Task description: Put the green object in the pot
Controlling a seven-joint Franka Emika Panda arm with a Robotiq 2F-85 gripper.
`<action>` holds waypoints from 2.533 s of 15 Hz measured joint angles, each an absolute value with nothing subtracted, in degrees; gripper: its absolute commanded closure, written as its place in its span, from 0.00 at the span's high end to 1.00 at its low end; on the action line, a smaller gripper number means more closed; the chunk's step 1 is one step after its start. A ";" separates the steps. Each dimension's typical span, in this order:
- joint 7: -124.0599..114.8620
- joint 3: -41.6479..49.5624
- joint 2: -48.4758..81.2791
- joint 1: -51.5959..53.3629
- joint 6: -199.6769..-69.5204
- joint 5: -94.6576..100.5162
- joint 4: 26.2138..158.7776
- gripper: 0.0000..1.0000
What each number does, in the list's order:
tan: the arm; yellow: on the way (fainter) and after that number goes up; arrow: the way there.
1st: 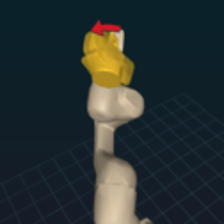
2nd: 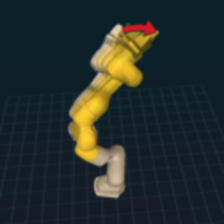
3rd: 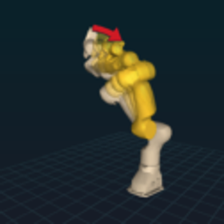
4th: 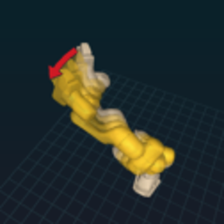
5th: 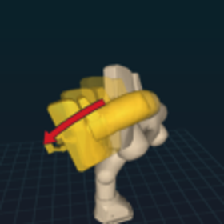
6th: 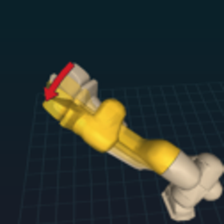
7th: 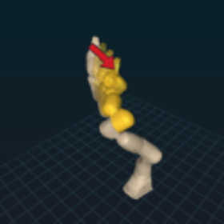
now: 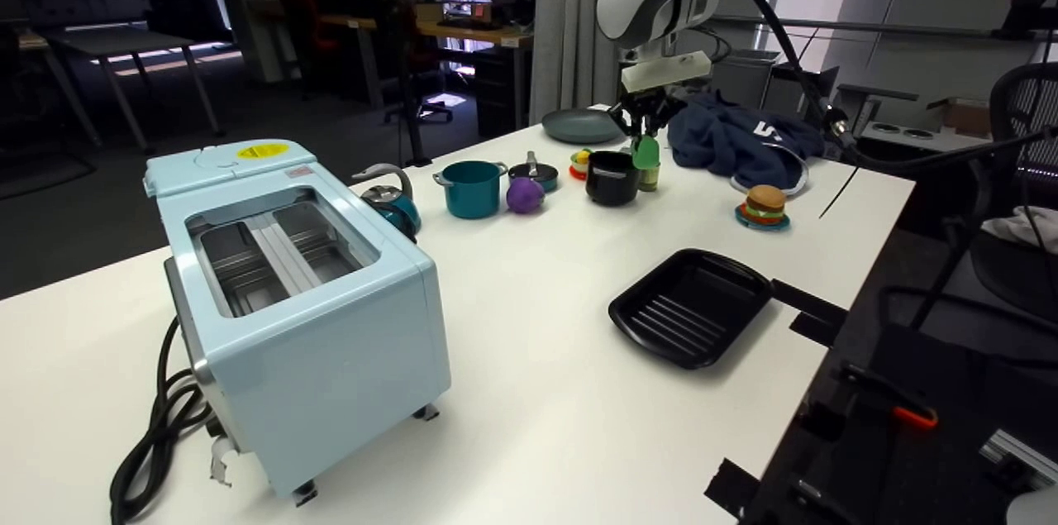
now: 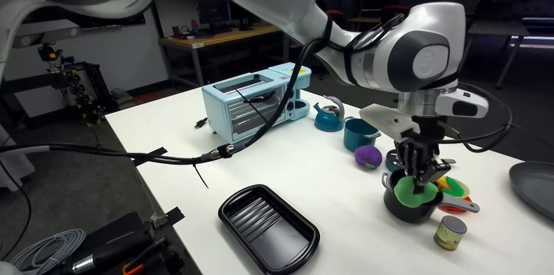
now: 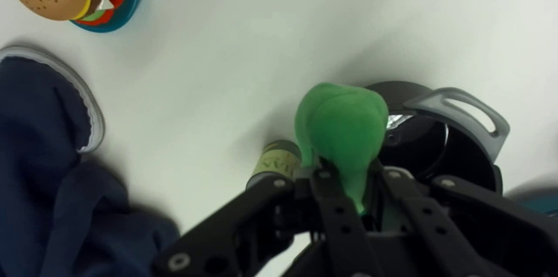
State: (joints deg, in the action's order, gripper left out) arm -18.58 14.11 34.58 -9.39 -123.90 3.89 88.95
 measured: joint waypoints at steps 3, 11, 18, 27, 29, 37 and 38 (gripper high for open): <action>-18.50 13.46 34.64 -9.55 -126.51 3.36 87.14 0.04; -15.05 9.07 35.48 -9.50 -127.41 2.01 81.46 0.04; -9.00 9.15 35.64 -12.60 -125.67 0.61 81.49 0.04; -7.90 8.38 38.51 -9.80 -124.60 0.81 82.16 0.04; -8.10 8.38 38.56 -9.32 -124.60 0.81 82.47 0.04; -10.45 8.36 38.53 -9.20 -124.67 0.52 82.86 0.17; -10.56 8.33 38.53 -9.20 -124.67 0.52 82.86 0.17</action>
